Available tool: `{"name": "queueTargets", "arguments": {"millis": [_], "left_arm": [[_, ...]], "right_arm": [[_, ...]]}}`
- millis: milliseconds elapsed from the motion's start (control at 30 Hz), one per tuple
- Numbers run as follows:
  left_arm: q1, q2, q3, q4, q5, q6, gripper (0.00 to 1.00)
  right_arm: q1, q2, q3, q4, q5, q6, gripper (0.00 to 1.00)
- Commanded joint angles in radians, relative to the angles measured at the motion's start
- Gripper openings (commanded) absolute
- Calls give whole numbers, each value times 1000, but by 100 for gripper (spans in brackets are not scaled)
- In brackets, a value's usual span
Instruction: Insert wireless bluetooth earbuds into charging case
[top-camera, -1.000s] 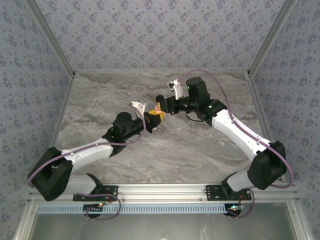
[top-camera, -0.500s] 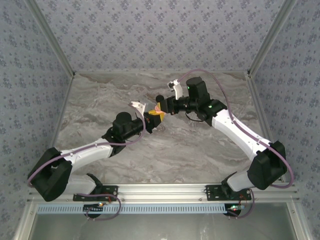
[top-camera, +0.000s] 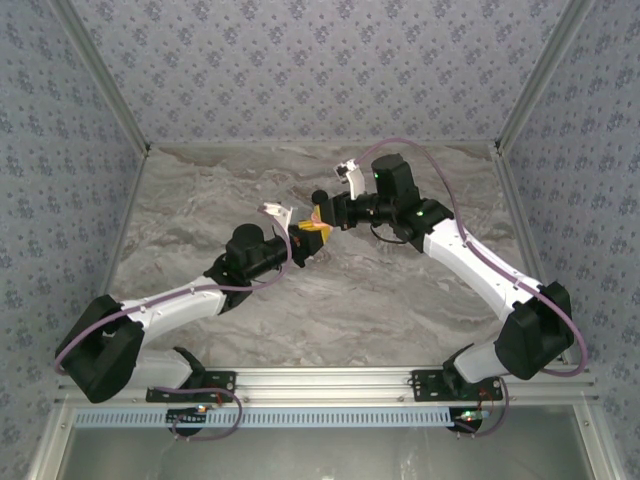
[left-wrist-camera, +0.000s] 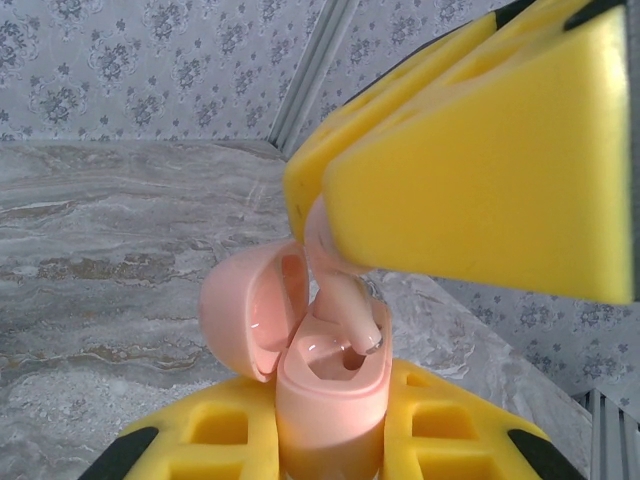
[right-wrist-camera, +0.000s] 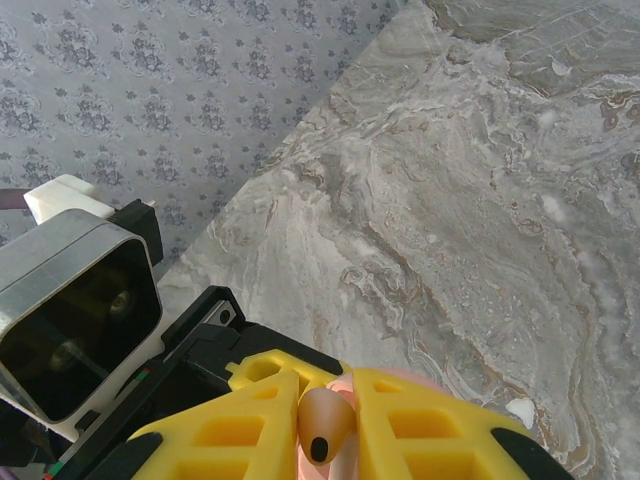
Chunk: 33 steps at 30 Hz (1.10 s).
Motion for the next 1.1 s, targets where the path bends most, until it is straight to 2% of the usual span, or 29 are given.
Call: {"name": "queueTargets", "arguments": {"millis": [0,633,1067], "left_arm": [[-5,-35,41,20,2,-15,18],[-5,-68,24,16,-63,-17,17],[-5,-74,27,7,-62,-10,17]], "right_arm": [[7,-4,16,-14,7,-20,19],[14,-37,2,-53,31,-43,19],[21,-50,4,-80,38,-60,19]]}}
